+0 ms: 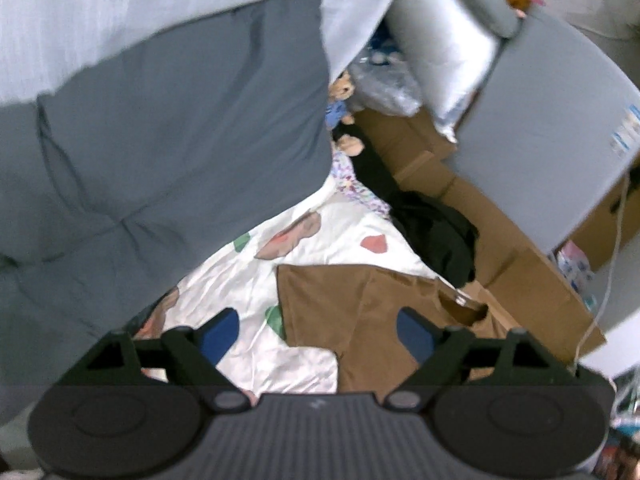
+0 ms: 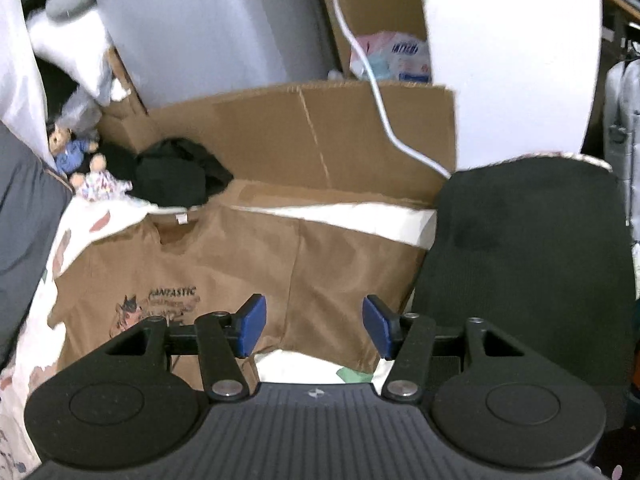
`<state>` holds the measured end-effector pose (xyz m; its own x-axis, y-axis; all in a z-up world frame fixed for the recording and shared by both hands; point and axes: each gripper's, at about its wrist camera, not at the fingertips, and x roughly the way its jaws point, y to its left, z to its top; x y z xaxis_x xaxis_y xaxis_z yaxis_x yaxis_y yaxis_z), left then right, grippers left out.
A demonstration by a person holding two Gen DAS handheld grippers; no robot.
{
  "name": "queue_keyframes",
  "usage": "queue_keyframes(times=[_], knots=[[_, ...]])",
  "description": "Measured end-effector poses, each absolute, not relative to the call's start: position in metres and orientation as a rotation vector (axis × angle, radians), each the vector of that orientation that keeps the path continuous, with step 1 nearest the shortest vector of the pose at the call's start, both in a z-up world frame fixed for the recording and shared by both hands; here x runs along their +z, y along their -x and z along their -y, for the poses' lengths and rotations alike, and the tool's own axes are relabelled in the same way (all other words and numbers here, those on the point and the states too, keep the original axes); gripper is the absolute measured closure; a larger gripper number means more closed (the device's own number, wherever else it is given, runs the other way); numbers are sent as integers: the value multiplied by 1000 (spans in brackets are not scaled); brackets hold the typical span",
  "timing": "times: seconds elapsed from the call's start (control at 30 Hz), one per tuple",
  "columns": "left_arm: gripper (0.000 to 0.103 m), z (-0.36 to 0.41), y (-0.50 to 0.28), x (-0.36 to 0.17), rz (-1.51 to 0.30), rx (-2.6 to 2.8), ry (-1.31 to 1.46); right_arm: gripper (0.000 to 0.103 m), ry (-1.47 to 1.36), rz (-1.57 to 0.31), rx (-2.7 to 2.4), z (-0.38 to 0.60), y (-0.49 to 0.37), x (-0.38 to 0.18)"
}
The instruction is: Fold clothes
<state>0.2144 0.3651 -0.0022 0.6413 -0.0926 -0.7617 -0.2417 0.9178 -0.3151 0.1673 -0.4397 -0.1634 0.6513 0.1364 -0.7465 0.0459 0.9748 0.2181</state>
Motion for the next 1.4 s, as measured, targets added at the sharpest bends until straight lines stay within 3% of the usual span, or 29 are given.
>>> queue_keyframes(times=[0.3,0.63,0.93,1.07,1.4], knots=[[16,-309,-313,-135,-987,-123,325,44,-198,-976,87,418,-246,-221],[21,-223,-436,-281,-1083,-280,433,44,-91,-1140,49,394,-333,-298],[21,-155,-469,-316,-1092,-324,290,44,-91,-1146,-60,413,-344,-311],[21,-138,-470,-318,-1107,-271,293,38,-116,-1146,-11,427,-345,-313],[22,-82,-465,-264,-1100,-153,144,38,-213,-1100,75,445,-332,-318]])
